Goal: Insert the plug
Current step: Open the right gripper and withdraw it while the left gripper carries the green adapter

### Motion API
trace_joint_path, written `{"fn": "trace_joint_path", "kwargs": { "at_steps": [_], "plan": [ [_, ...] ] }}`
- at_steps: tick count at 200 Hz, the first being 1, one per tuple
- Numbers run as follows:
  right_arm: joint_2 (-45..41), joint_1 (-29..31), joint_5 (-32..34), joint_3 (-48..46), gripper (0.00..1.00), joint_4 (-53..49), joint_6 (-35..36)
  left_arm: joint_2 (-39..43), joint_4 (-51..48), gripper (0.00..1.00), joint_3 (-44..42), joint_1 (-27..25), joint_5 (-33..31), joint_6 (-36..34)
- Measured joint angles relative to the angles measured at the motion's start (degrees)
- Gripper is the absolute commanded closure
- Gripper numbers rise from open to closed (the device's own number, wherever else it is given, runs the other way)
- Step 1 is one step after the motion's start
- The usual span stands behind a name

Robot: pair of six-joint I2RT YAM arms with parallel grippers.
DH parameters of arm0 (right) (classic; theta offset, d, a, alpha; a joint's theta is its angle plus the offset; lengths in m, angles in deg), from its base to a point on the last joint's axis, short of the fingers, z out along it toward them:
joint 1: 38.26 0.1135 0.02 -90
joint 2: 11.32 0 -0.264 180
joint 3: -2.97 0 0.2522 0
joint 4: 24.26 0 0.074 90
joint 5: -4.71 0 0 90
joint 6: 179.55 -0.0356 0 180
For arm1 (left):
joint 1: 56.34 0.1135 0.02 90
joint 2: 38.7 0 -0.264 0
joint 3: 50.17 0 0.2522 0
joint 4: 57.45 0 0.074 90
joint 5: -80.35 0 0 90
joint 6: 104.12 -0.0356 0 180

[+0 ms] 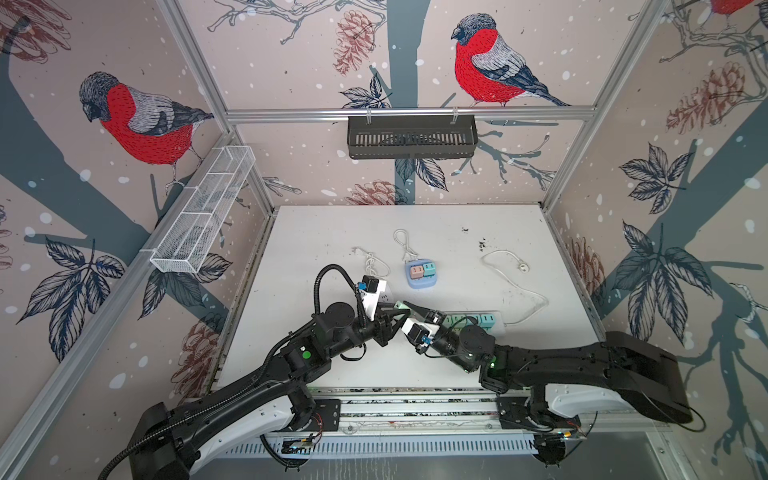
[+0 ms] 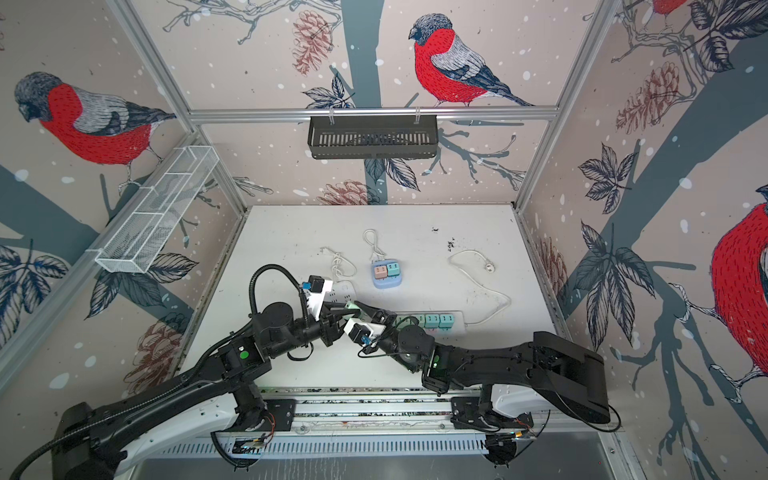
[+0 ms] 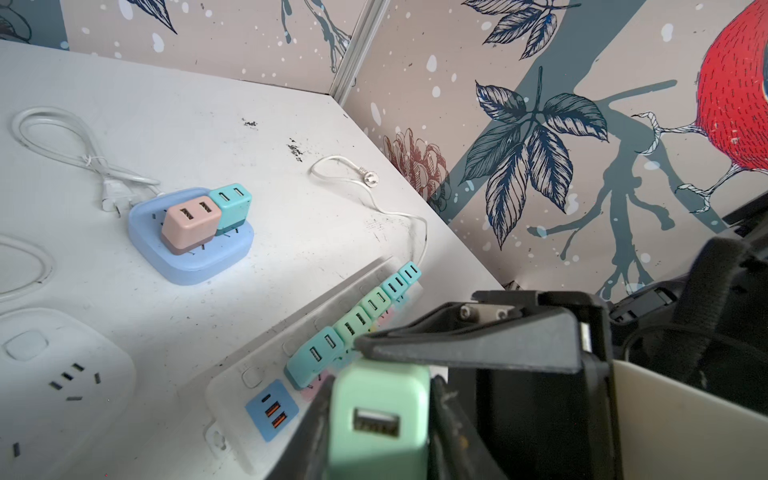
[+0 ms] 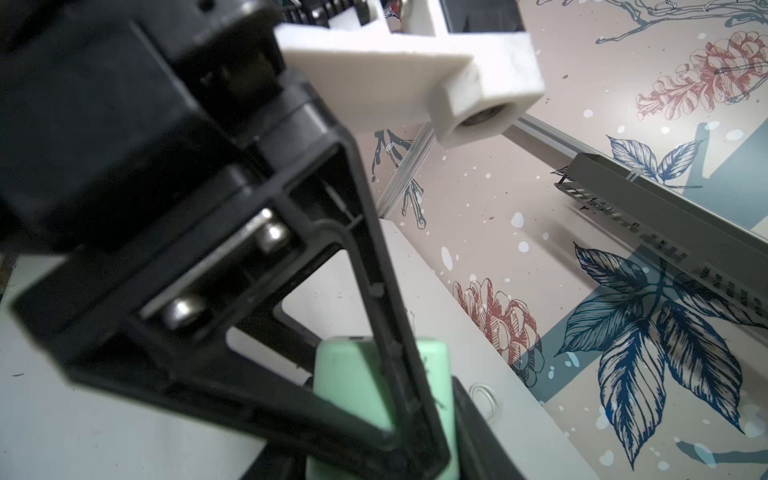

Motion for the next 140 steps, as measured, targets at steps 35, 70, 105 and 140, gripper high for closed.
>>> {"fn": "trace_joint_path", "kwargs": {
  "at_steps": [35,70,105,140],
  "plan": [
    [-0.2,0.0,-0.42,-0.02,0.82,0.0,-0.07,0.26,-0.11,0.93,-0.02,-0.15,0.07,-0.76],
    [-0.74,0.04,-0.39,-0.44,0.01,-0.28,-0.28,-0.13,0.09,1.0,0.04,-0.28,0.11,-1.16],
    [-6.36,0.15,-0.55,-4.74,0.0,-0.22,-1.46,0.39,-0.68,1.0,0.15,-0.48,-3.32,-5.49],
    [-18.36,-0.15,1.07,-10.03,0.0,-2.29,-3.82,0.74,-0.76,1.0,0.39,-0.46,-11.3,-12.35]
  ]
}}
